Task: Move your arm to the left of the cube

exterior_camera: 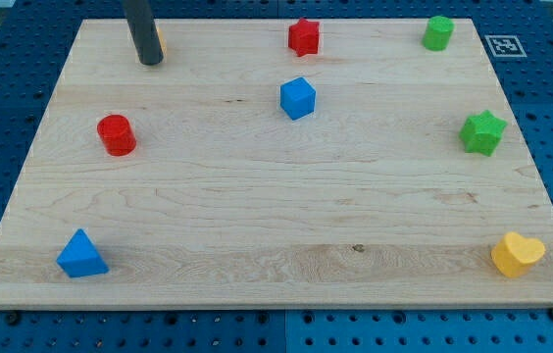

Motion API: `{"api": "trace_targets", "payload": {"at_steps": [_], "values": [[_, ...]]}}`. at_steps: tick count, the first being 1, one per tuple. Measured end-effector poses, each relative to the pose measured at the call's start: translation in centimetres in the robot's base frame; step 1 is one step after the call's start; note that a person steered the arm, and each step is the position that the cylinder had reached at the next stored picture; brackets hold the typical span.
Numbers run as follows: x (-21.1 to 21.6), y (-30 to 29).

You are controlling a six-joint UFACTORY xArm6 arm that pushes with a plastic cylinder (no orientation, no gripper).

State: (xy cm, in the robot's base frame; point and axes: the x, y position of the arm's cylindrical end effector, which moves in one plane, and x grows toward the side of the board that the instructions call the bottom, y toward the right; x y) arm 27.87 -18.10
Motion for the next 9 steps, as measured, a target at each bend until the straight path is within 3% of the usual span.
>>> {"api": "trace_targets", "payload": {"at_steps": [3, 4, 6, 7, 9], "values": [[0.0, -1.1], [4.2, 0.3], [4.7, 0.6], [5.7, 5.4], [5.8, 8.5]]}}
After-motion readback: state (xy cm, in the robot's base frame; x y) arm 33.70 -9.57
